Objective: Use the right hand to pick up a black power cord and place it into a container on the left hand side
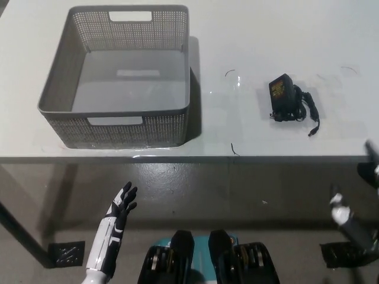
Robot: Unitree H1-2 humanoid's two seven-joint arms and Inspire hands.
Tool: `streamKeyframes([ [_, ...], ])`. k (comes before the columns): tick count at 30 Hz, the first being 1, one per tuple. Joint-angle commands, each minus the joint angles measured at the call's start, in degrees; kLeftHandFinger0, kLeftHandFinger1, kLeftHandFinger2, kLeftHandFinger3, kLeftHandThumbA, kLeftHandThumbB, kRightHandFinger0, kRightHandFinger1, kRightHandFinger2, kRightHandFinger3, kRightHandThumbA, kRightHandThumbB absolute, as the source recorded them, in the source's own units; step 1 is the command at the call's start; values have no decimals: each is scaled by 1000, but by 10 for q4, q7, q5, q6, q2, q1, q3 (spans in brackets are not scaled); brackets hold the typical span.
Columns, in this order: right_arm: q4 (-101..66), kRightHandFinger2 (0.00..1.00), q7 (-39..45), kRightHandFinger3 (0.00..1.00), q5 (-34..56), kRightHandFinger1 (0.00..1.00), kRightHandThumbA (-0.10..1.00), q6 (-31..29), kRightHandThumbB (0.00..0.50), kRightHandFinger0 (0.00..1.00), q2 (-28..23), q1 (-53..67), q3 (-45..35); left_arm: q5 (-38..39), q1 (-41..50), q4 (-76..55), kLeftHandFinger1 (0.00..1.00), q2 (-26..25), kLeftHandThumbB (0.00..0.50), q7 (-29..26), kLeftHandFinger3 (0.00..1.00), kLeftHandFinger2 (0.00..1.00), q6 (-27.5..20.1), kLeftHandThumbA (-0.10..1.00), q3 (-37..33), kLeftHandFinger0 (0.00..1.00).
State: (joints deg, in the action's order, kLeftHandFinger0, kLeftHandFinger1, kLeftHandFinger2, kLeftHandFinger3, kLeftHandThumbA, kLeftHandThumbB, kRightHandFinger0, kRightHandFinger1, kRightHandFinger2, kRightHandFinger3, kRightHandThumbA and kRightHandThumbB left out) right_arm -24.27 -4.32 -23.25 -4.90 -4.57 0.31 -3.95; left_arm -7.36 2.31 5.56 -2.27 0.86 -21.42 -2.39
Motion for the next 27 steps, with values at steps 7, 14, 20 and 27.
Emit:
streamKeyframes([
  [7,12,1000,24,1000,-144,1000,705,159,362,1000,-62,-220,-32,-15,-2,-18,1000,-8,238,-11,1000,1000,-40,1000,3,1000],
  [14,174,1000,25,1000,-169,1000,680,186,375,1000,-106,-375,5,-13,-1,-18,1000,-11,236,-9,1000,1000,-44,1000,4,1000],
  [20,370,1000,15,1000,-198,1000,670,188,344,1000,-129,-493,66,-19,6,-21,1000,-20,235,-11,1000,1000,-47,1000,9,1000],
  [27,562,1000,27,1000,-176,1000,1000,190,435,1000,-132,-598,111,-33,13,-25,1000,-23,234,-14,1000,1000,-46,1000,6,1000],
])
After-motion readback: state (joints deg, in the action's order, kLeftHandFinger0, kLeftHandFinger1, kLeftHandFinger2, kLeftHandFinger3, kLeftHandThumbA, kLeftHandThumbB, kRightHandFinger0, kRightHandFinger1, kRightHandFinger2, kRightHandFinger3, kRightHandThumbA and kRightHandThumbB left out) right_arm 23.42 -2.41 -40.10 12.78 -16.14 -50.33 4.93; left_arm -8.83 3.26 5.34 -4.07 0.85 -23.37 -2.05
